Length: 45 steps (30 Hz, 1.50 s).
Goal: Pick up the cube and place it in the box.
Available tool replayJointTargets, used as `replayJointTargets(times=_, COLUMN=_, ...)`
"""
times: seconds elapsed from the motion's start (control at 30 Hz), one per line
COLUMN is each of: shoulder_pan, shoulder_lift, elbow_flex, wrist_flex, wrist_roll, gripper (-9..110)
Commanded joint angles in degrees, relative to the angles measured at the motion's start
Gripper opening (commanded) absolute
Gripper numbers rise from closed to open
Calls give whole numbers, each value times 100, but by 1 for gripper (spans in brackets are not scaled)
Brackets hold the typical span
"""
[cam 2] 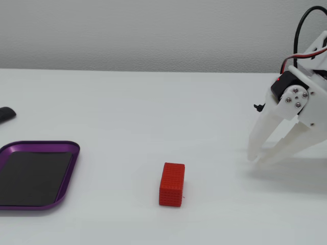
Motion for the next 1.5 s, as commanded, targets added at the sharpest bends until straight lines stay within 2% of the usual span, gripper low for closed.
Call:
replayJointTargets(times=0.0, shoulder_pan=35, shoulder_lift=316, elbow_flex=0, wrist_flex=-62, wrist_roll=44, gripper=0)
replayJointTargets(times=0.53, shoulder_pan=35, shoulder_lift=316, elbow_flex=0, wrist_flex=-70, wrist_roll=44, gripper=0)
replayJointTargets(times=0.7, shoulder_pan=-18, shoulder_lift=308, elbow_flex=-123, wrist_flex=-896, wrist_roll=44, gripper=0)
replayJointTargets(times=0.87, shoulder_pan=-246, shoulder_lift=-105, elbow_flex=-1195, wrist_flex=-1090, wrist_roll=0, gripper=0)
replayJointTargets(times=1.23, shoulder_pan=-1011, shoulder_lift=-4579, elbow_flex=-3744, wrist_flex=-1072, wrist_roll=-44, gripper=1)
replayJointTargets(times=1.47, shoulder_pan=-1652, shoulder_lift=-7022, elbow_flex=-5730, wrist_flex=-466, wrist_roll=-255, gripper=15)
